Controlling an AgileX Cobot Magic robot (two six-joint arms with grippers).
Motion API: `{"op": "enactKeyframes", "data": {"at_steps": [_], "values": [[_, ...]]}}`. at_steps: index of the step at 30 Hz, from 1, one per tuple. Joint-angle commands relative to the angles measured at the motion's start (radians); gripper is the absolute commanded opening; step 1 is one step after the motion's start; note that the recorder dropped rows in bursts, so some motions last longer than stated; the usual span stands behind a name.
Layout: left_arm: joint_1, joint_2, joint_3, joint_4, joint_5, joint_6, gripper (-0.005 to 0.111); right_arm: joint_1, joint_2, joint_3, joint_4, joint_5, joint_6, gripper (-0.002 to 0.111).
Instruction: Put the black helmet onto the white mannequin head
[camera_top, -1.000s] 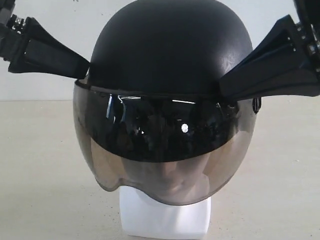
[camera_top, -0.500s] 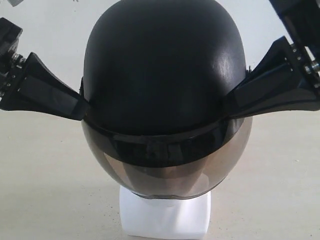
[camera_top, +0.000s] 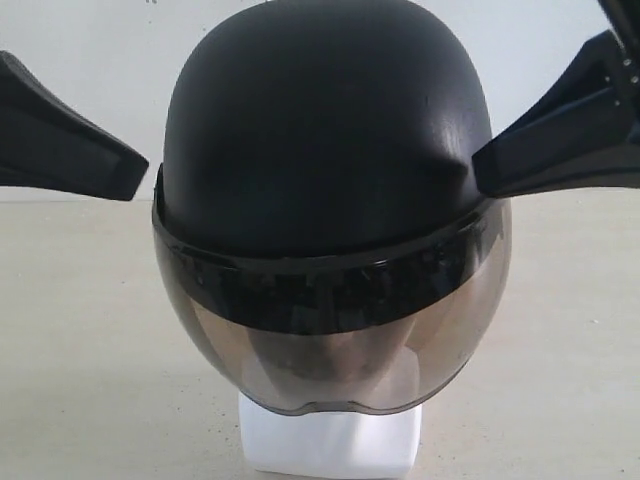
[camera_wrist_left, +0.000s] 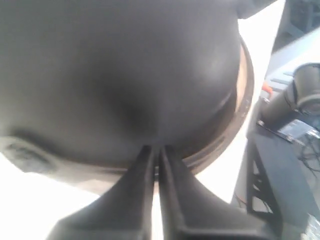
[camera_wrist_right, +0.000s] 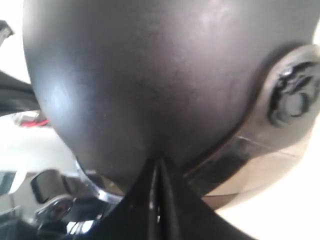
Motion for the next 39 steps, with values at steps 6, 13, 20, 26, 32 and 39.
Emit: {"op": "enactKeyframes", "data": {"at_steps": [6, 13, 20, 26, 32, 39], "values": [[0.106, 0.015, 0.002, 0.013, -0.081, -0.041, 0.004, 0.0, -0.082, 0.005, -0.332, -0.065, 0.198, 0.0], [0.136, 0.123, 0.002, 0.044, -0.132, -0.046, 0.004, 0.0, -0.066, 0.005, -0.307, -0.183, 0.211, 0.0], [0.134, 0.168, 0.002, 0.03, -0.137, -0.046, 0.004, 0.0, 0.022, 0.005, -0.286, -0.195, 0.173, 0.0], [0.134, 0.174, 0.002, -0.098, -0.16, -0.009, 0.004, 0.0, 0.077, 0.005, -0.28, -0.22, 0.171, 0.0], [0.134, 0.222, 0.002, -0.063, -0.115, 0.004, 0.004, 0.0, 0.09, 0.005, -0.259, -0.208, 0.148, 0.0], [0.134, 0.266, 0.002, -0.034, -0.119, 0.019, 0.004, 0.0, 0.09, 0.005, -0.238, -0.196, 0.146, 0.0]]}}
